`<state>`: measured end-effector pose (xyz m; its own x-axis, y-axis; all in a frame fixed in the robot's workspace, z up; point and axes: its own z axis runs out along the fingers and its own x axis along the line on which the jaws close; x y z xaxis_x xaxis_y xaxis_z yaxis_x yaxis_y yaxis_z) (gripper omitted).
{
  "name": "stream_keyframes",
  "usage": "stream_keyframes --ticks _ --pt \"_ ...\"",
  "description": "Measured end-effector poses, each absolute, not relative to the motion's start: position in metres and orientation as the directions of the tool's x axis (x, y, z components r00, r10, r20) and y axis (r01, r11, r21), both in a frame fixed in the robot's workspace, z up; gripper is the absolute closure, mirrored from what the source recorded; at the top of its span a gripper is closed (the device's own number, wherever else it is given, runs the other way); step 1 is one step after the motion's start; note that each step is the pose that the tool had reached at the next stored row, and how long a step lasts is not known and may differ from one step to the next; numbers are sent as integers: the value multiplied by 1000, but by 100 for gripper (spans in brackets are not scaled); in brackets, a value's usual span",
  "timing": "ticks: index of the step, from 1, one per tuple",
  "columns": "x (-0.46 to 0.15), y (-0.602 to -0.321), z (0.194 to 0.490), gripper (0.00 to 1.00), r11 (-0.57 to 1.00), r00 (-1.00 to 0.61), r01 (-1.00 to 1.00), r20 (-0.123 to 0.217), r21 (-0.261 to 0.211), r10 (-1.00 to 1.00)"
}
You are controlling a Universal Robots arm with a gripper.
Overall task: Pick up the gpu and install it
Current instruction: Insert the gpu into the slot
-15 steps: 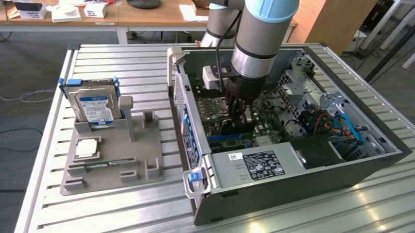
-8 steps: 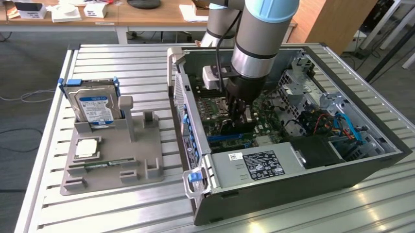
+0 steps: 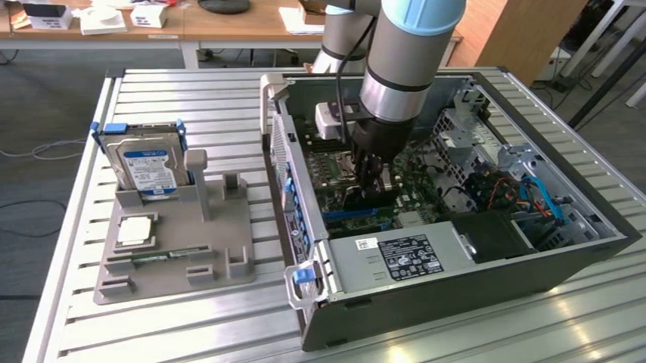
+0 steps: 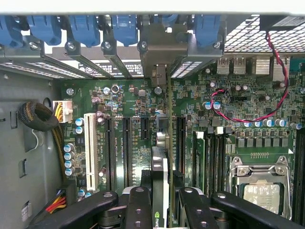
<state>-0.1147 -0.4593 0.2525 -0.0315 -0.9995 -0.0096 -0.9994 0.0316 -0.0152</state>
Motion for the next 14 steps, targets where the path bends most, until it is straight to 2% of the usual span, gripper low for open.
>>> stream_keyframes --ticks 14 --pt "-115 -459 252 73 32 -31 -999 -10 -15 -999"
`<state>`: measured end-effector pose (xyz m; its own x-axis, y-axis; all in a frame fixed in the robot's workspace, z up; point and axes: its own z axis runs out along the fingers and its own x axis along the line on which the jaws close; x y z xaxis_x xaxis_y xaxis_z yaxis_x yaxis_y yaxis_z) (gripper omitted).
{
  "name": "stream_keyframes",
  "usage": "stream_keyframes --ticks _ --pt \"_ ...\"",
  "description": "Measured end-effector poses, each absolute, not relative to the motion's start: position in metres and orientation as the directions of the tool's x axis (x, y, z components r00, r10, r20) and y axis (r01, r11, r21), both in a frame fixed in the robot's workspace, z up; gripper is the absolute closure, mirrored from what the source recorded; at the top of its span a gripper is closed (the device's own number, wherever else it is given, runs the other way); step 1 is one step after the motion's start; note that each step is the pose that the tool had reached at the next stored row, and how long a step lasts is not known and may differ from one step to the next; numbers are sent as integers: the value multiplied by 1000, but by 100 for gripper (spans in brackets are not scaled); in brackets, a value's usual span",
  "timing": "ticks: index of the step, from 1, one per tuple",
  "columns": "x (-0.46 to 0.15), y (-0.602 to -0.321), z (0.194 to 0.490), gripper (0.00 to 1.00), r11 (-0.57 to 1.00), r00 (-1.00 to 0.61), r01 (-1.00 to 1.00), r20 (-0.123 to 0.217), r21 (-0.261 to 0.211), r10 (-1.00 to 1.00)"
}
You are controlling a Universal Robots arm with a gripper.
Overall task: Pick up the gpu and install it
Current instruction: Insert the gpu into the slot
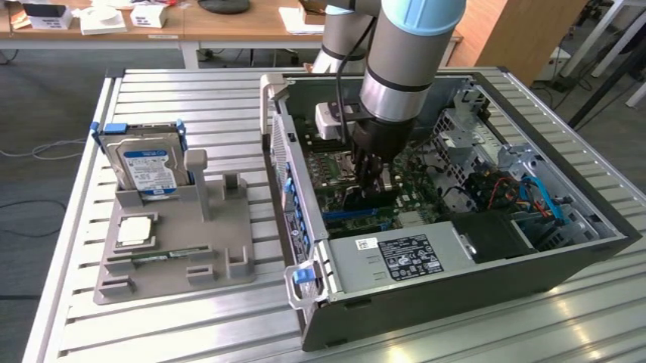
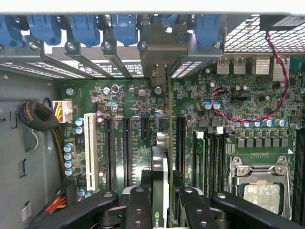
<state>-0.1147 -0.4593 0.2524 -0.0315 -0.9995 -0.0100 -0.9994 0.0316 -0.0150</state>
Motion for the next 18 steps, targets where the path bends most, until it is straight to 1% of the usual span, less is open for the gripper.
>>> stream_keyframes --ticks 18 --pt "-115 -459 250 73 32 -31 -999 -14 -15 -999"
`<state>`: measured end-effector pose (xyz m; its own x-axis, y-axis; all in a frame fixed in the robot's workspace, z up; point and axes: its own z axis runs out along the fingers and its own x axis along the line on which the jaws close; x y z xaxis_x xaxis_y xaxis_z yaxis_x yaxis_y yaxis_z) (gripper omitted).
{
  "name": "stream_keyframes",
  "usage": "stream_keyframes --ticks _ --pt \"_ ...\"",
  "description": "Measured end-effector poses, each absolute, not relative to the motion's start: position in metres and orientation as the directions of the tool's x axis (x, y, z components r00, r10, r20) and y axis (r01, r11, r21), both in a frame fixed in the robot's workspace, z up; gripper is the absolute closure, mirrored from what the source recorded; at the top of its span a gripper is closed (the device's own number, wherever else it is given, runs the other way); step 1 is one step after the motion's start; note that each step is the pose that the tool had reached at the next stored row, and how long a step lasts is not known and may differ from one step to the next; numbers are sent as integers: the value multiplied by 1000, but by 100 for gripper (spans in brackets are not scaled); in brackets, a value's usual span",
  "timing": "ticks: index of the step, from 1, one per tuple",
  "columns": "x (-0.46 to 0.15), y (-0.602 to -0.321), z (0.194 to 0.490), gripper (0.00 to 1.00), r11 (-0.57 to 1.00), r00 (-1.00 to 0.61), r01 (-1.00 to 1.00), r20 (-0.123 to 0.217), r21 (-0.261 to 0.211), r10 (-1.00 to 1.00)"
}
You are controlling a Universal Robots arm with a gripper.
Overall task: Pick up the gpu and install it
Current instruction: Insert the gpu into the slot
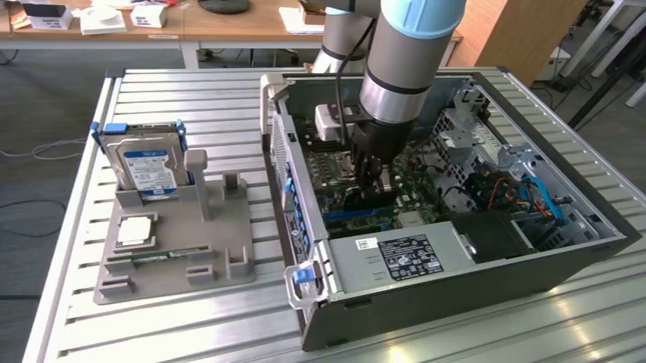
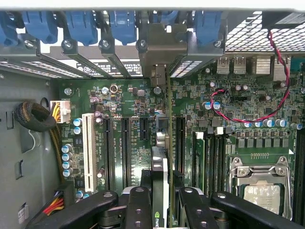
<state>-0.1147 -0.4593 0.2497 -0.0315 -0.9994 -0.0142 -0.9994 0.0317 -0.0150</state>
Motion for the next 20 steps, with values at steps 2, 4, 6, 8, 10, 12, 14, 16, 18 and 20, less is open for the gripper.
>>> stream_keyframes --ticks 2,4,6,8,10,12,14,16,18,20 --pt "-115 -459 250 73 32 -31 -999 -14 -15 -999" --pt "-115 -459 250 73 32 -31 -999 -14 -15 -999" --pt "-115 -459 249 73 32 -31 -999 -14 -15 -999" --pt "-115 -459 249 73 32 -32 -999 -14 -15 -999" --pt "-115 -459 249 73 32 -32 -999 -14 -15 -999" --pt "-115 -459 249 73 32 -32 -999 -14 -15 -999" --pt "-115 -459 248 73 32 -31 -999 -14 -15 -999" --pt "-115 -459 248 73 32 -31 -999 -14 -15 -999" --pt "-115 -459 248 73 32 -31 -999 -14 -15 -999" --pt "-115 -459 248 73 32 -32 -999 -14 -15 -999"
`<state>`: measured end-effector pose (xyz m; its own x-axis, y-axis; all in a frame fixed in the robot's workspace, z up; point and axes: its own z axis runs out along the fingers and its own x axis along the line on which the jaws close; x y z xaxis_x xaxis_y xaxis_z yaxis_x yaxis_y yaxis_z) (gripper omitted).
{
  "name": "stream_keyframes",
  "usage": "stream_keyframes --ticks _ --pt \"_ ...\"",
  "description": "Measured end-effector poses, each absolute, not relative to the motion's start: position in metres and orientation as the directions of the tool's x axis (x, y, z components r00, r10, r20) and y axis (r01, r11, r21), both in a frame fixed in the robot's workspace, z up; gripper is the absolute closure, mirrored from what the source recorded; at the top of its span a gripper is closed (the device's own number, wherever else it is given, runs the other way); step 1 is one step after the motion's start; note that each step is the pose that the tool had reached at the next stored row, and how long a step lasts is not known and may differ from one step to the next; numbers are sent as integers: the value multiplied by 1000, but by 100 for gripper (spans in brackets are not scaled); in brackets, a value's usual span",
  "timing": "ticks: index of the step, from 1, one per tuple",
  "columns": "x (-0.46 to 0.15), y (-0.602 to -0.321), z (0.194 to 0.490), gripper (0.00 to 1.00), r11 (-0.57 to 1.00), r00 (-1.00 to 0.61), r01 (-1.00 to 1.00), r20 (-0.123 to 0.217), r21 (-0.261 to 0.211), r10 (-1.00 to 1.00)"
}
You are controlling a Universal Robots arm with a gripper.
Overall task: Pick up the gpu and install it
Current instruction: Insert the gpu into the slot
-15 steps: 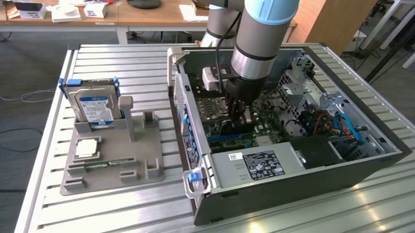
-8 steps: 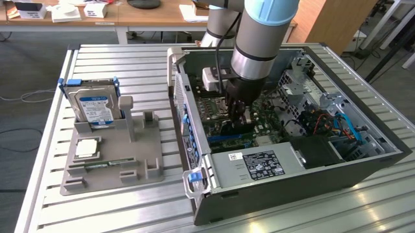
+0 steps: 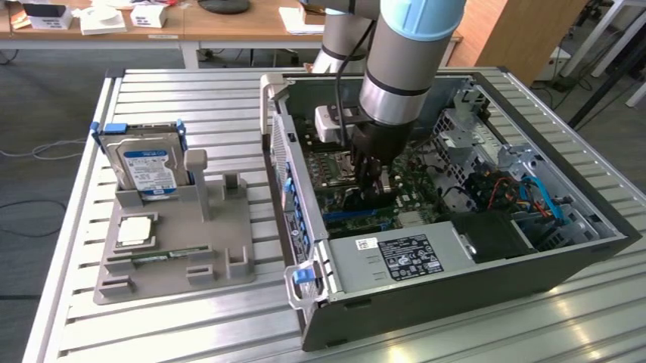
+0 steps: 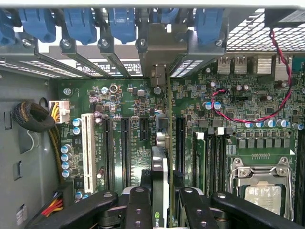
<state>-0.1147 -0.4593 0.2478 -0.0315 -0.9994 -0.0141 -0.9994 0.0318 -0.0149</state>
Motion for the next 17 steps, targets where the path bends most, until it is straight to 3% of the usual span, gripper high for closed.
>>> stream_keyframes --ticks 17 --pt "-115 -459 245 73 32 -31 -999 -14 -15 -999"
